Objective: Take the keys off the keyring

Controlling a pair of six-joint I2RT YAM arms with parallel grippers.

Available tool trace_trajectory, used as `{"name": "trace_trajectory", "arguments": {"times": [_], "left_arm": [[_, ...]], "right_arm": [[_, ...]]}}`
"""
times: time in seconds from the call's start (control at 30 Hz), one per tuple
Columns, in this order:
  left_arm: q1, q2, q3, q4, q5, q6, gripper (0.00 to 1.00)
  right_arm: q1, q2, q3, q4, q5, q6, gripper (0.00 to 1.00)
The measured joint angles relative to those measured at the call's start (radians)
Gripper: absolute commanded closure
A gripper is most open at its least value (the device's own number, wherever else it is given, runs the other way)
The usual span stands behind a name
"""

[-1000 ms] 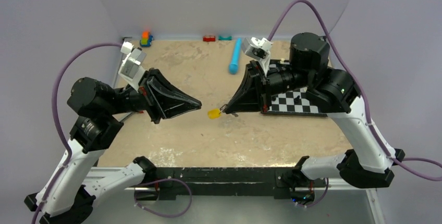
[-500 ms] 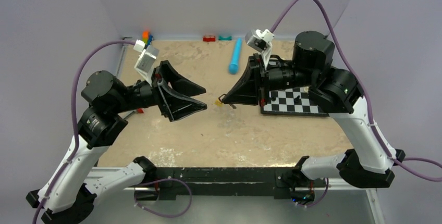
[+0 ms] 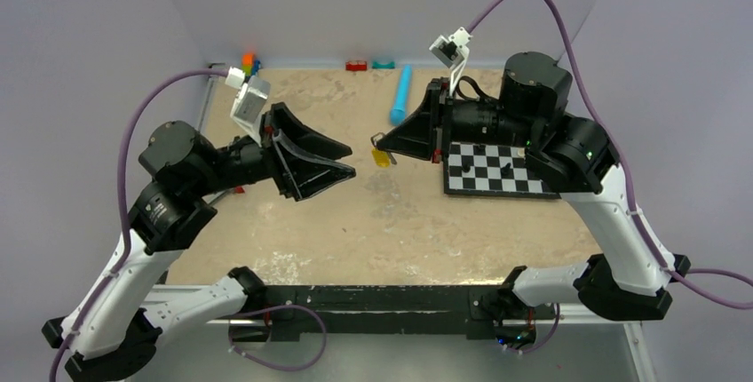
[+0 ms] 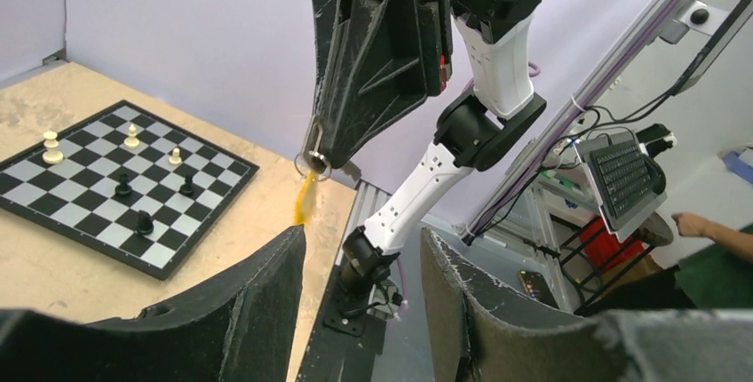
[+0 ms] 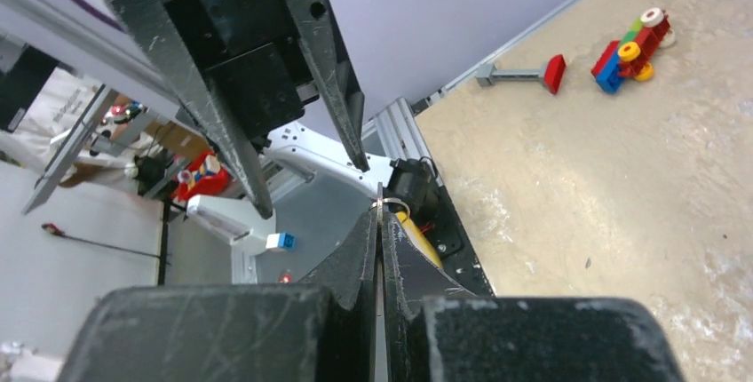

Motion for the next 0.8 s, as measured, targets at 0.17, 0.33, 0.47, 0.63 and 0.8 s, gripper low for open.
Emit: {"name": "trace_trajectory", "arguments": {"times": [0.17,0.33,0.47,0.63,0.8], "left_arm": [[-0.033,0.048,0.034,-0.005,-0.049,0.036,0.46],[-0.05,0.106,0.071,-0.01,-0.093,0.068,0.49],[-0.062,0.134,0.074,-0.01,-0.117,0.079,0.53],[-0.065,0.142,0.074,-0.009,-0.145,0.099,0.57],[-0.069,0.142,0.074,-0.008,-0.168,0.12,0.69]], "right_arm": [[0.0,0.009,0.014,-0.041,0.082,0.042,1.0],[0.0,0.041,0.051,-0.082,0.145,0.057,1.0],[0.0,0.053,0.052,-0.102,0.16,0.061,1.0],[0.0,0.054,0.057,-0.106,0.173,0.063,1.0],[0.0,0.054,0.07,-0.107,0.172,0.063,1.0]]}}
